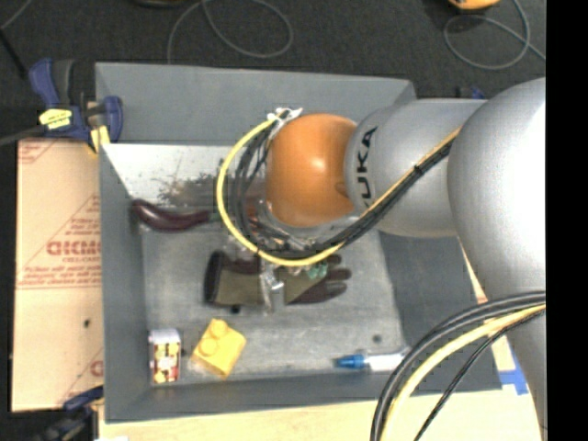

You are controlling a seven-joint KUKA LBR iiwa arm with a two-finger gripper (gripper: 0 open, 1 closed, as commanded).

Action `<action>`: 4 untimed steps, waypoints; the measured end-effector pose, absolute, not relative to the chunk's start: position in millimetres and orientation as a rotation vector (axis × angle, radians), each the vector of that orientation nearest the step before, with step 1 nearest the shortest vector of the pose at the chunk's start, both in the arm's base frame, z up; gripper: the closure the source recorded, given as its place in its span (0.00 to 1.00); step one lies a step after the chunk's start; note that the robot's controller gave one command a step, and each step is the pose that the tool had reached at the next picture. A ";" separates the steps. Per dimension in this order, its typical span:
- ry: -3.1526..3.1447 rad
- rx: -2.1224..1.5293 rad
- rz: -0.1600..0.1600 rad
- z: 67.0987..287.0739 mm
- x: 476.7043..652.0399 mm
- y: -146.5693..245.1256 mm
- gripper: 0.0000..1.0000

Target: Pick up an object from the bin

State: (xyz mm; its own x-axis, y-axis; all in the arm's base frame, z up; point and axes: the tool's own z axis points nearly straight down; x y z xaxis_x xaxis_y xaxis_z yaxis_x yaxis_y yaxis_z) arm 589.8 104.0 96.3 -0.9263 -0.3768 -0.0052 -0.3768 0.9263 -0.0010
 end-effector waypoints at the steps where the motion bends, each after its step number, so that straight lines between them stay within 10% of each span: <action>1: 3.107 -0.417 0.004 94.8 597.9 97.1 0.00; 2: 2.974 -0.982 -0.001 76.5 597.3 53.4 1.00; 3: 2.955 -1.037 0.000 73.8 597.2 45.8 1.00; 4: 2.985 -0.935 -0.001 199.0 597.0 54.1 1.00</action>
Offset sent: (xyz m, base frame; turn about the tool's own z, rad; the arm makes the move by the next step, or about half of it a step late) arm 0.0046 -0.0587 -0.0263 -0.2913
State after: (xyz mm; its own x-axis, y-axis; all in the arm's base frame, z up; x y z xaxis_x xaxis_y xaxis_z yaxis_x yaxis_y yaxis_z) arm 597.0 54.1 199.0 -0.8213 -0.5704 -0.0127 -0.5704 0.8214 -0.0043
